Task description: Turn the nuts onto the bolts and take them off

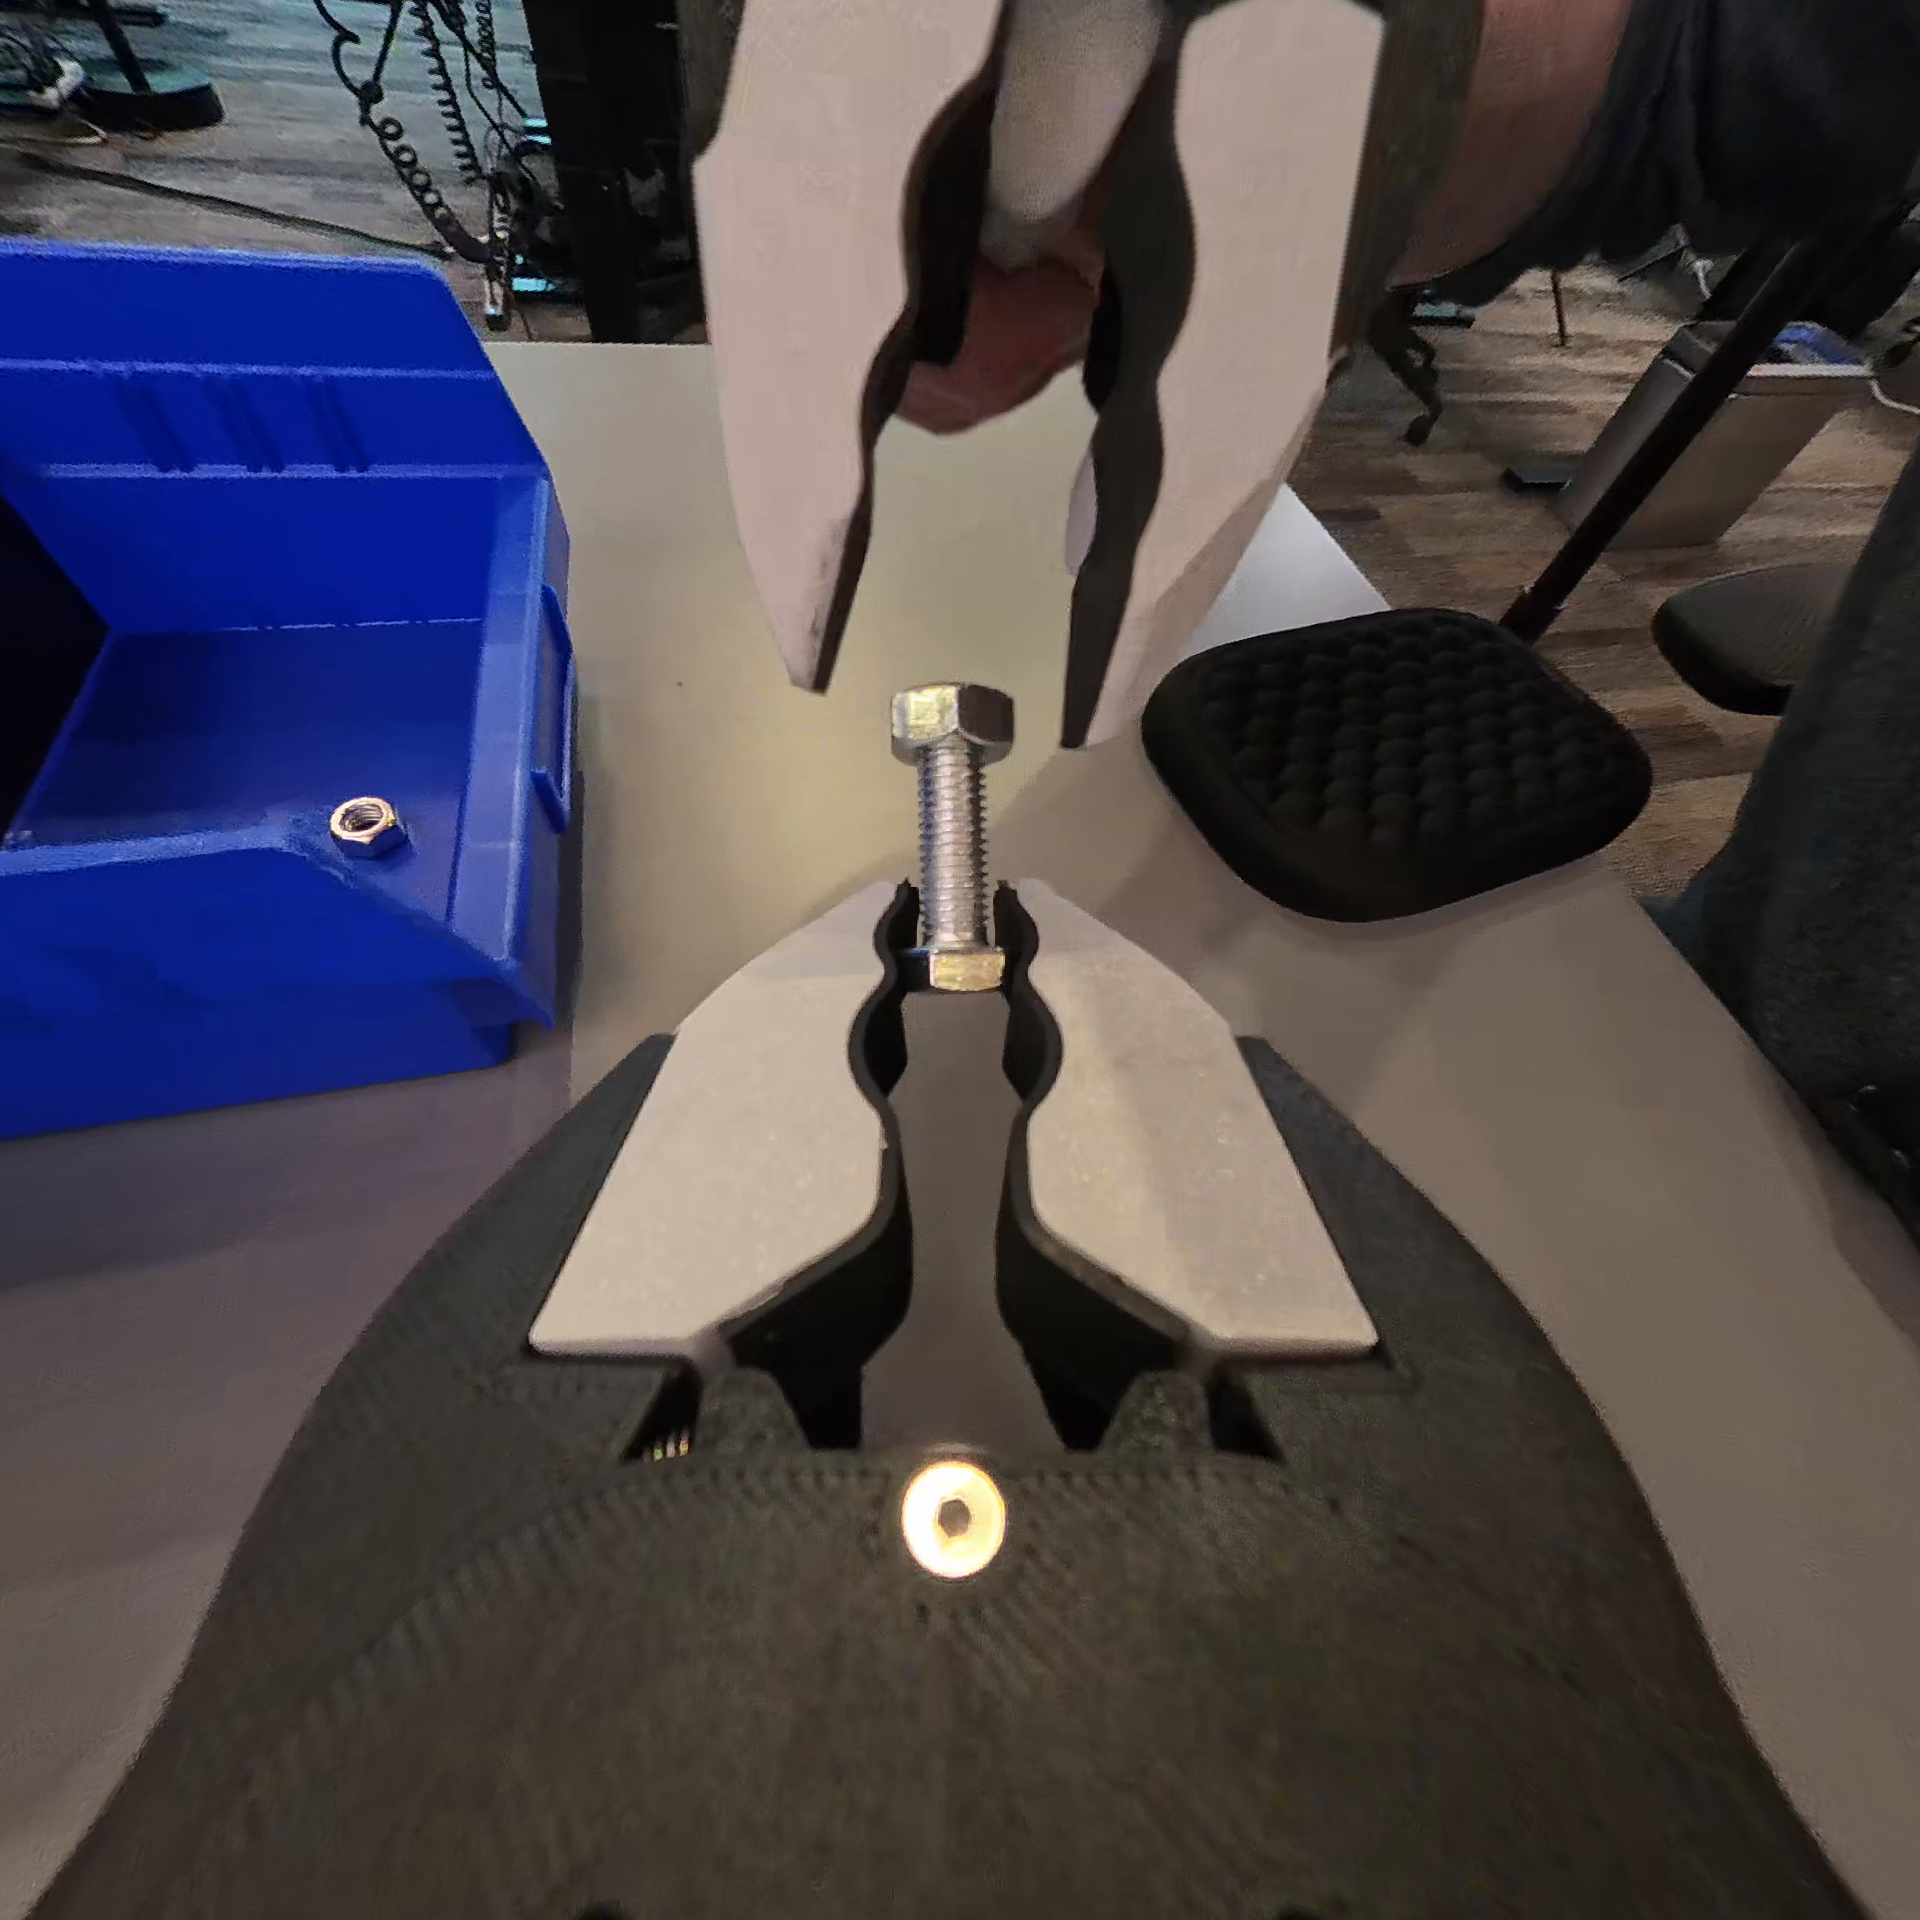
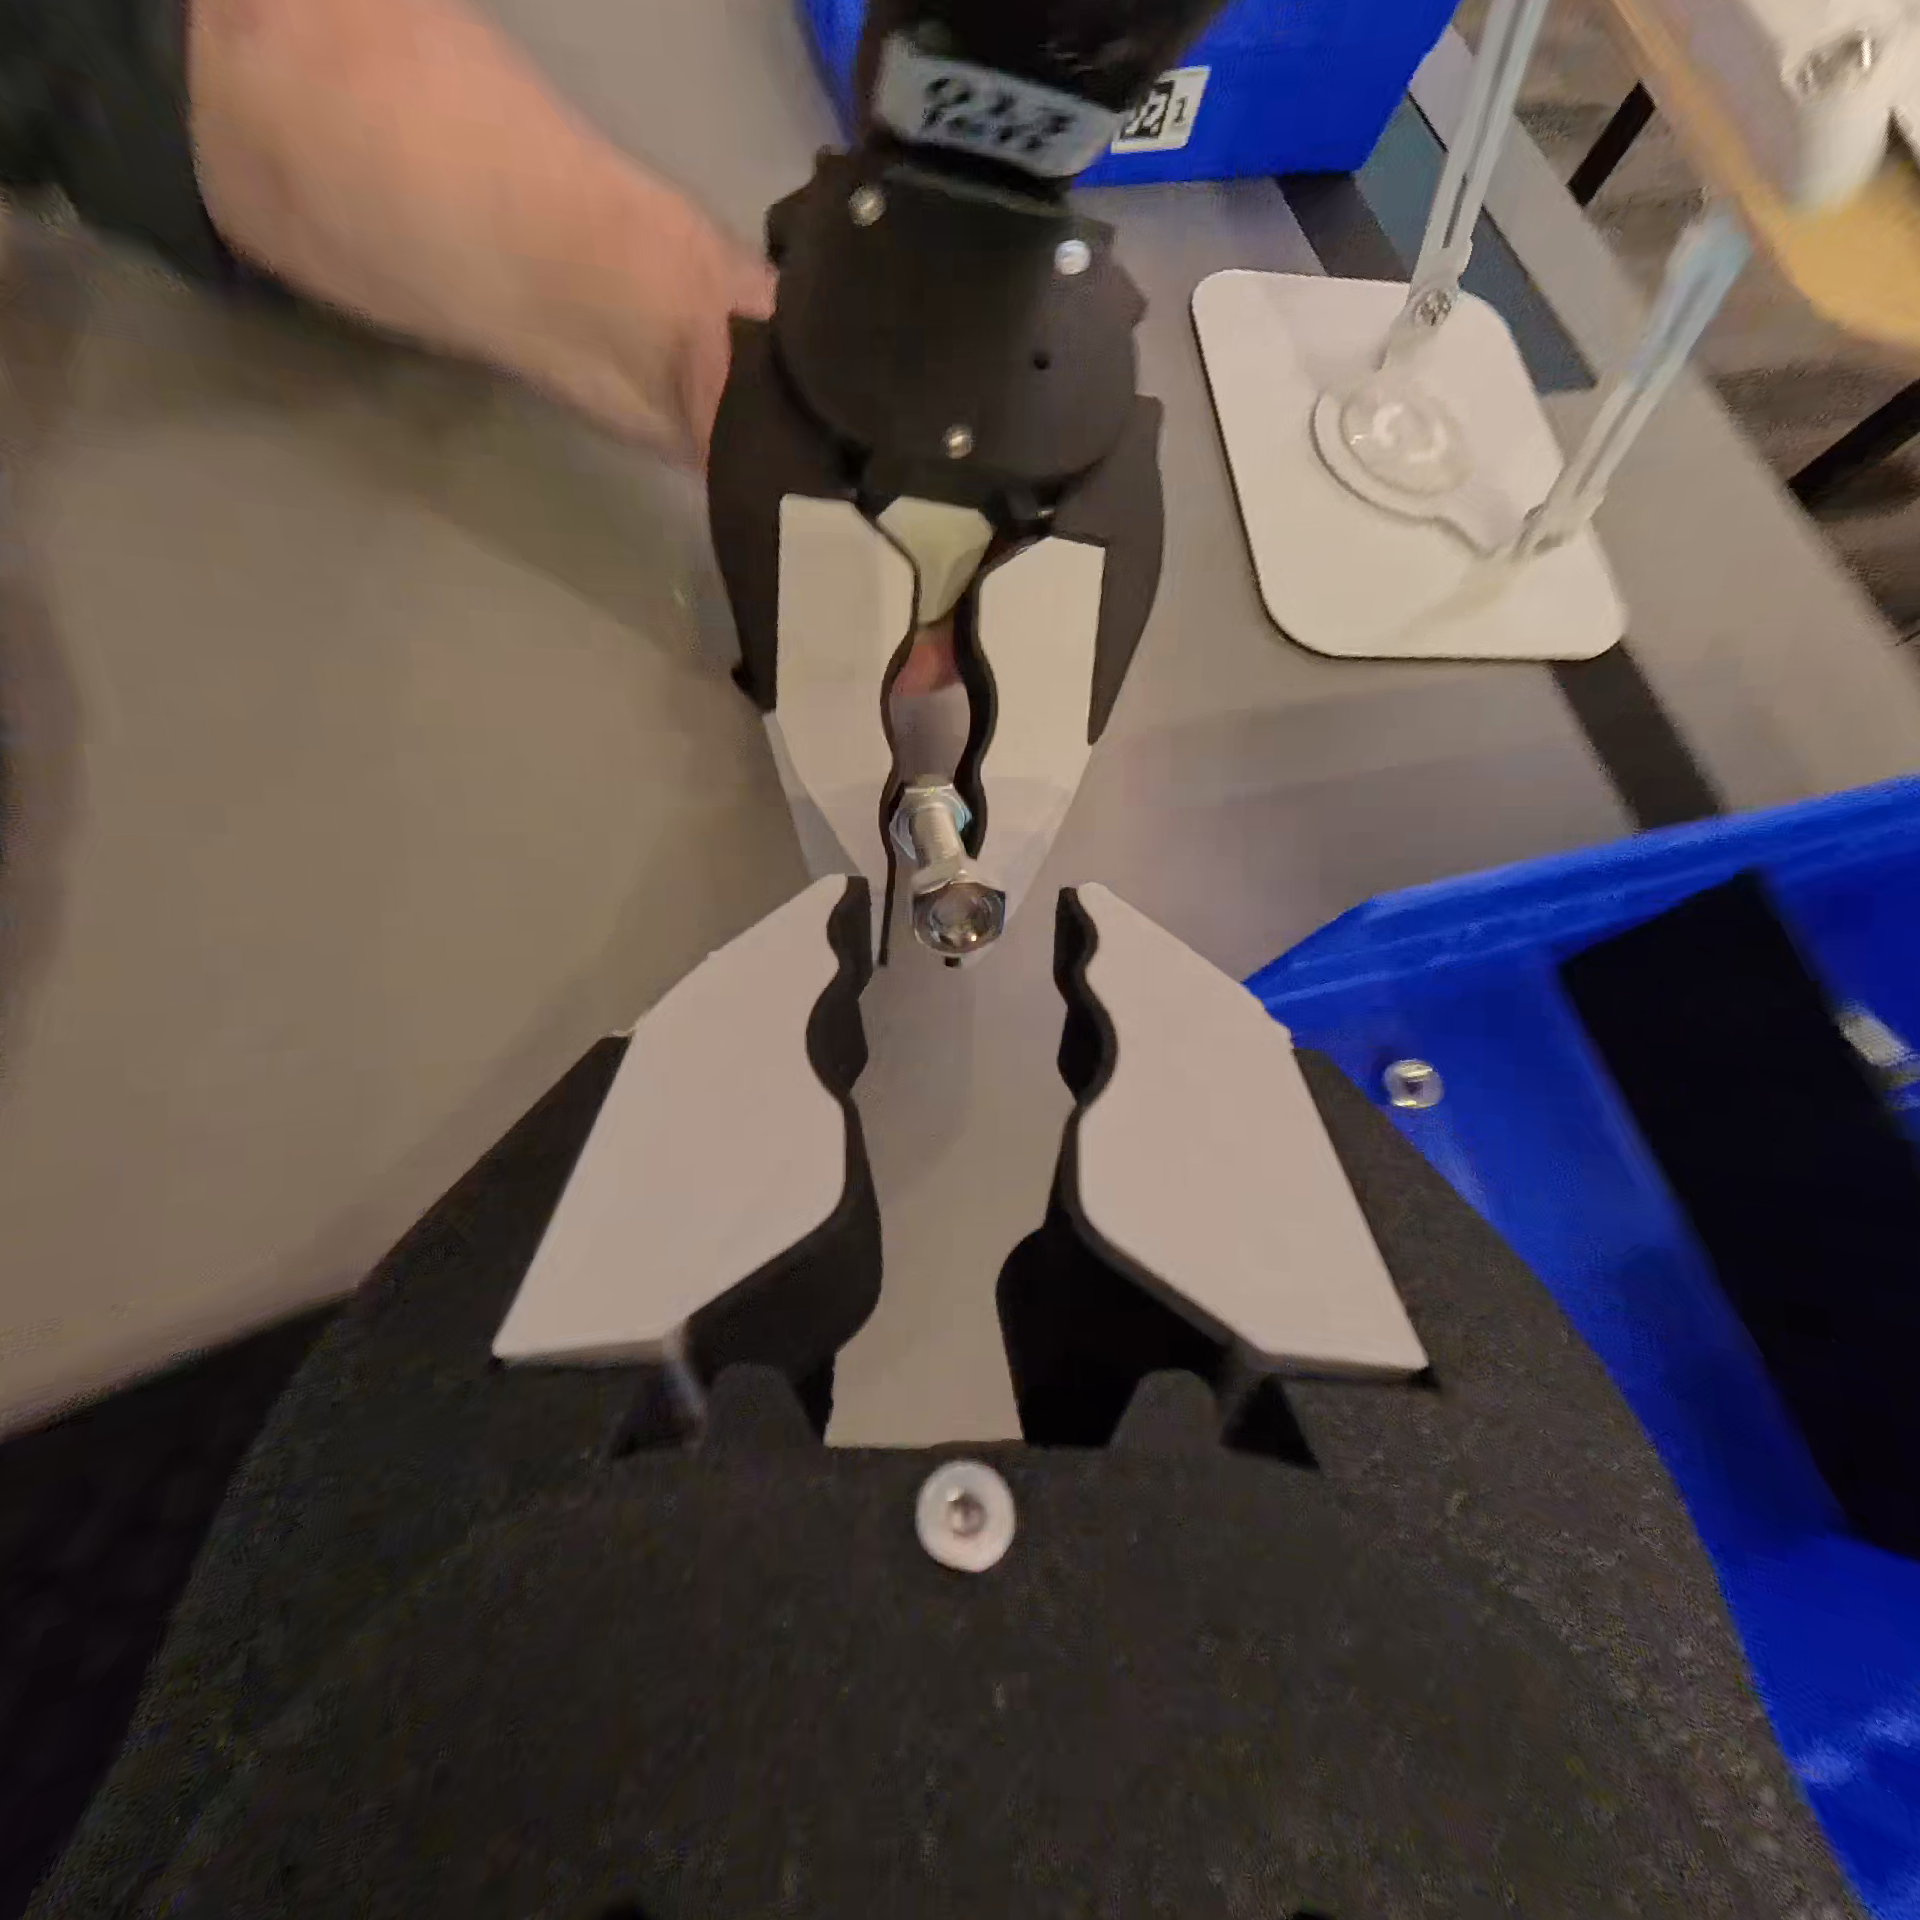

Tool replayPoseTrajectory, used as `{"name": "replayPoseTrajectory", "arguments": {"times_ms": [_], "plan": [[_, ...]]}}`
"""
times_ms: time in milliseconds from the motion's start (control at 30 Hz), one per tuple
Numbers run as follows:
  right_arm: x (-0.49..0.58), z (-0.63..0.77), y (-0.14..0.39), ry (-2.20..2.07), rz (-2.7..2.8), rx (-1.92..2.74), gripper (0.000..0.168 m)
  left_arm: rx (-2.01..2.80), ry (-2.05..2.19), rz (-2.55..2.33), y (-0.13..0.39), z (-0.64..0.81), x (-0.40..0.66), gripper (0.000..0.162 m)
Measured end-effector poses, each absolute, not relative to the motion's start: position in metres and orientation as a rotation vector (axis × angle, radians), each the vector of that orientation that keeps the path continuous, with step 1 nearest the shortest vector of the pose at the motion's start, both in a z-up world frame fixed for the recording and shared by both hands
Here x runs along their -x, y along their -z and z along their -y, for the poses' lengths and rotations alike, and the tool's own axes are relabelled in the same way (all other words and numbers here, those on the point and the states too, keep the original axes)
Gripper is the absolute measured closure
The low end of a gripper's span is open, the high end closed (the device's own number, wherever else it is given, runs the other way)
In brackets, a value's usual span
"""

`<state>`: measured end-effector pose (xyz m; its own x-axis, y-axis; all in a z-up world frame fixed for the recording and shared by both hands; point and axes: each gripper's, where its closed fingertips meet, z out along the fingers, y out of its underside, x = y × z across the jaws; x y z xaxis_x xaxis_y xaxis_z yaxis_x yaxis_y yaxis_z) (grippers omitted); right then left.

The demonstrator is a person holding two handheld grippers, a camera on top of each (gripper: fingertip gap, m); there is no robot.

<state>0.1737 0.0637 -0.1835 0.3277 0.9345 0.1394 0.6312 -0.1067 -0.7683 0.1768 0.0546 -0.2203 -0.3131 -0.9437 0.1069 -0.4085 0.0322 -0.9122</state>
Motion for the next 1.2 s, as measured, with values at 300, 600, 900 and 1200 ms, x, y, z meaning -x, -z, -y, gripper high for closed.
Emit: {"name": "replayPoseTrajectory", "arguments": {"times_ms": [300, 600, 900, 1200], "plan": [[-0.170, -0.060, 0.193, -0.848, 1.119, 1.996, 0.148, 1.356, 1.185, -1.756, 0.219, -0.056, -0.179, 0.148], [-0.169, -0.058, 0.196, -0.567, 1.412, 1.816, 0.150, 1.365, 1.310, -1.791, 0.220, -0.047, -0.176, 0.148], [-0.173, -0.063, 0.199, 0.194, 1.969, 1.275, 0.151, 1.374, 1.506, -1.819, 0.223, -0.037, -0.171, 0.148], [-0.172, -0.066, 0.196, 0.157, 1.927, 1.315, 0.146, 1.372, 1.504, -1.800, 0.221, -0.040, -0.171, 0.148]]}}
